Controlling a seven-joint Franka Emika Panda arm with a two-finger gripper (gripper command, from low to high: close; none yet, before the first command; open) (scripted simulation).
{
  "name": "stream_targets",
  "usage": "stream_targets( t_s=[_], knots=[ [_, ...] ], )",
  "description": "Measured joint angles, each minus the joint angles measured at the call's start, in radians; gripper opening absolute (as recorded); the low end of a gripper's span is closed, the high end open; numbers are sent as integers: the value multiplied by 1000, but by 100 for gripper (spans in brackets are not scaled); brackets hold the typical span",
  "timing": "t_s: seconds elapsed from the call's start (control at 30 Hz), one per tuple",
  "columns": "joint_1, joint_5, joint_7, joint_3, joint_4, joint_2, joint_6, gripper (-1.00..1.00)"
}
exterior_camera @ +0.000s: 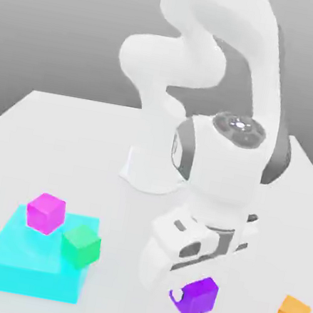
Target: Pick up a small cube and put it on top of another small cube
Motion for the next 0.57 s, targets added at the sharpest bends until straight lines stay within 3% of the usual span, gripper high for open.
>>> stream_targets(
  t_s=[0.27, 0.43, 0.47, 0.57],
  knots=[
    [-214, -33, 306, -106, -79, -289, -209, -100],
    [-240, -17, 340, -124, -119, -201, -81, -100],
    [-240, -13, 338, -125, -124, -178, -53, 100],
    [-240, -13, 338, -125, -124, -178, -53, 100]
  ],
)
